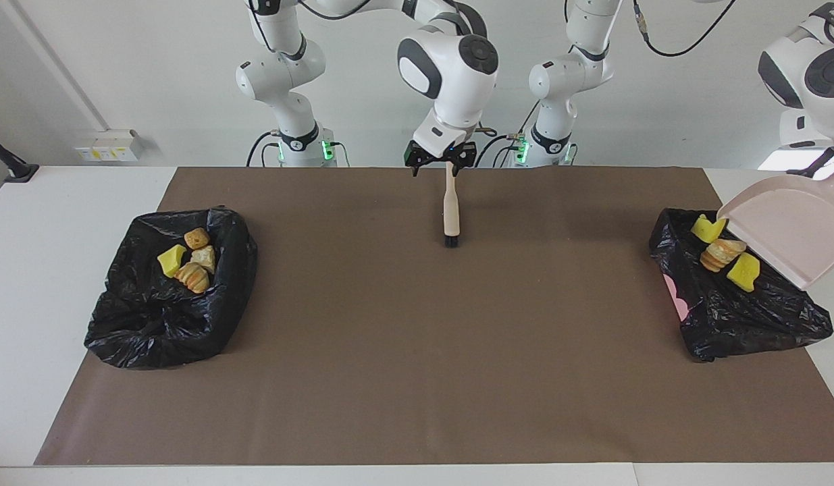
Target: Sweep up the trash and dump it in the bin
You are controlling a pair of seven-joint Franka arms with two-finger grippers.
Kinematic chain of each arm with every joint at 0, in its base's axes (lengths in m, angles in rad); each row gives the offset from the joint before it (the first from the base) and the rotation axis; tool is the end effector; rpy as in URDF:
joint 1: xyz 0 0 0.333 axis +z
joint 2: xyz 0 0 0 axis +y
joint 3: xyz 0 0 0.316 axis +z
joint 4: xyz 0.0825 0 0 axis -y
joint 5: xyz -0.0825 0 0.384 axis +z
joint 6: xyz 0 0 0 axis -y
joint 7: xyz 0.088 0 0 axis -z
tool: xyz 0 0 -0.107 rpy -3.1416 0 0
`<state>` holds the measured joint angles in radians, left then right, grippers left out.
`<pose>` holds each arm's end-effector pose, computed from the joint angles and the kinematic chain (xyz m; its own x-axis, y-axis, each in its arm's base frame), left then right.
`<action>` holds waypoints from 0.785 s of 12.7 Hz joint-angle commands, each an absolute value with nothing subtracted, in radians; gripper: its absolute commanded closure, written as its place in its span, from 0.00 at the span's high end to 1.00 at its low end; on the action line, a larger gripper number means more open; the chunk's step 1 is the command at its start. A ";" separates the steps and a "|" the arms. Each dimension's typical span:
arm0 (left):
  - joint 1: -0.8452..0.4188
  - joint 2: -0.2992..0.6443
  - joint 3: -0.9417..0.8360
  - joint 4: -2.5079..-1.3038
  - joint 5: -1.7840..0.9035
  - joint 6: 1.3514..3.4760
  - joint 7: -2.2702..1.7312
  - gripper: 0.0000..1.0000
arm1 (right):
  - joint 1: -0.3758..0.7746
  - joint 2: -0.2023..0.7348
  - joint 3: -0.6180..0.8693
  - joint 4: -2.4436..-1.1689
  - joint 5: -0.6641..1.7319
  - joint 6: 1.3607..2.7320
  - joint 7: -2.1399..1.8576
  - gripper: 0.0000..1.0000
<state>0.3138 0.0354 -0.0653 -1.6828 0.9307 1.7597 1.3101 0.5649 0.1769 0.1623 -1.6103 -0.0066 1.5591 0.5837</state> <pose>0.5476 0.2129 0.6030 0.2885 -0.5641 -0.7737 -0.9526 -0.2509 -0.1723 0.4460 0.3874 0.5048 0.9712 0.1310 -0.1989 0.1541 -0.9825 0.1050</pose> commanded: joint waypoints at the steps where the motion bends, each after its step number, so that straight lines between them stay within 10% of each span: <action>1: 0.267 0.081 -0.051 -1.591 0.950 1.764 1.342 0.00 | 0.490 0.130 0.169 -1.586 0.000 1.511 0.422 1.00; 10: 0.253 0.109 -0.051 -1.485 0.492 1.761 1.274 0.00 | 0.164 0.071 0.166 -1.528 -0.003 1.474 0.062 1.00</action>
<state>0.2680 0.0926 -0.0619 -1.5202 0.6009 1.7683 1.3178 0.2127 0.0755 0.1565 -1.5313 -0.0068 1.4820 0.1059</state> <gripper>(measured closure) 0.687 0.000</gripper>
